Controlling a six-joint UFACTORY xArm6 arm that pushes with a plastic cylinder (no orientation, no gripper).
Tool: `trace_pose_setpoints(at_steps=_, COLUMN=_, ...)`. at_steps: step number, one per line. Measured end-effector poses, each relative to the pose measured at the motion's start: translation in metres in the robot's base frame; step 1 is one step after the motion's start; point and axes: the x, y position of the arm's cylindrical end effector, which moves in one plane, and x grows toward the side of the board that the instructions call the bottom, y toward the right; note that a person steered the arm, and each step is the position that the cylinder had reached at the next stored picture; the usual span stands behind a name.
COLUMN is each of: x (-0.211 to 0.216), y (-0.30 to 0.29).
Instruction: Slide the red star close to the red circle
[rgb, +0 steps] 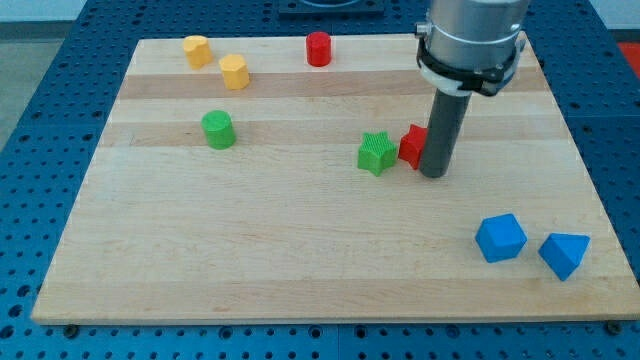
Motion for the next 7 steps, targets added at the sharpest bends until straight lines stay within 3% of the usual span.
trace_pose_setpoints(at_steps=4, x=-0.043, y=-0.056)
trace_pose_setpoints(at_steps=7, x=-0.091, y=0.005)
